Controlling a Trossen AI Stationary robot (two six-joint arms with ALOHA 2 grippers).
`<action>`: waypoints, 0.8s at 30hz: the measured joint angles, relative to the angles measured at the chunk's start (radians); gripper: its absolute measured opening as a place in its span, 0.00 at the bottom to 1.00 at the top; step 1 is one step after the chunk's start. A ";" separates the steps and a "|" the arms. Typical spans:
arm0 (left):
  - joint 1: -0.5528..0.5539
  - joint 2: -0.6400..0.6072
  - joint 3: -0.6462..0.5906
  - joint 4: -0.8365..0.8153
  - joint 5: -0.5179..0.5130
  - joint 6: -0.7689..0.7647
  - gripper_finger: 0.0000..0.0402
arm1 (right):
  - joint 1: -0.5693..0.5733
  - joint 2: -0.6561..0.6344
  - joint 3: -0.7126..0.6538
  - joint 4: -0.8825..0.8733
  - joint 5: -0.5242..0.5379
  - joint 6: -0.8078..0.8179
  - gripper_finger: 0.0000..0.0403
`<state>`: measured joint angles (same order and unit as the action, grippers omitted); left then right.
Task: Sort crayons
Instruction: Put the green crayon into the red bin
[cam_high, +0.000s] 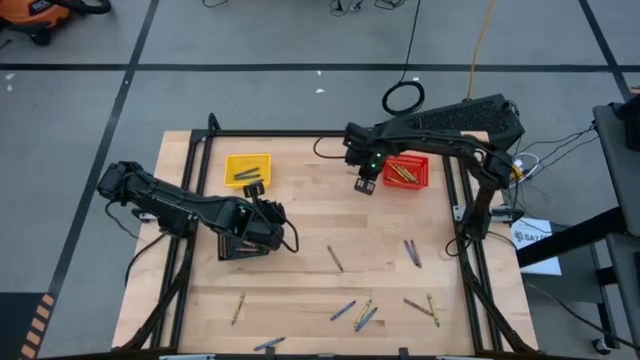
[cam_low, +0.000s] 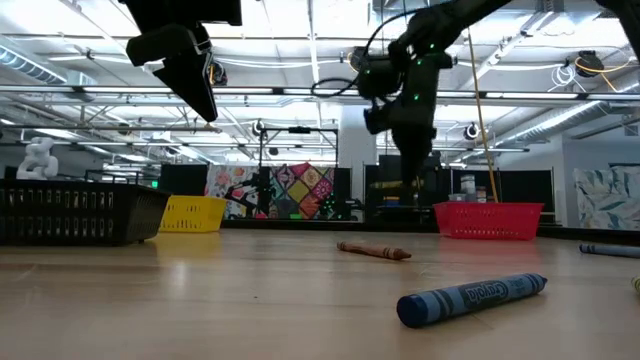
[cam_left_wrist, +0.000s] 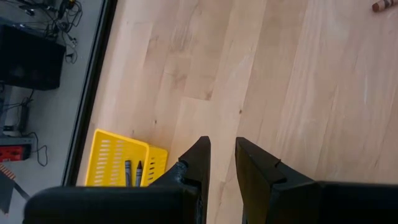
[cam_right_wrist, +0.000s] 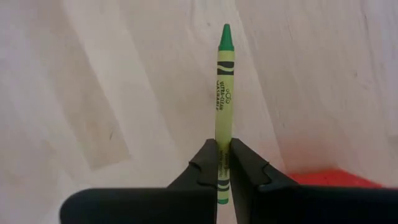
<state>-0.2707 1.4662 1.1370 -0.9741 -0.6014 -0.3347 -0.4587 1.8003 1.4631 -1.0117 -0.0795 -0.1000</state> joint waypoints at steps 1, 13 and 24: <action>0.000 0.000 0.000 0.000 0.000 0.000 0.17 | -0.002 -0.014 0.000 -0.011 0.000 -0.007 0.00; 0.000 0.000 0.000 -0.002 0.019 -0.001 0.17 | -0.039 -0.120 0.002 -0.159 0.005 -0.052 0.00; 0.000 0.000 0.000 -0.004 0.059 -0.020 0.17 | -0.120 -0.120 -0.121 -0.184 0.005 -0.134 0.00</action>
<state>-0.2707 1.4662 1.1370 -0.9784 -0.5427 -0.3549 -0.5788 1.6807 1.3426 -1.1960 -0.0750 -0.2340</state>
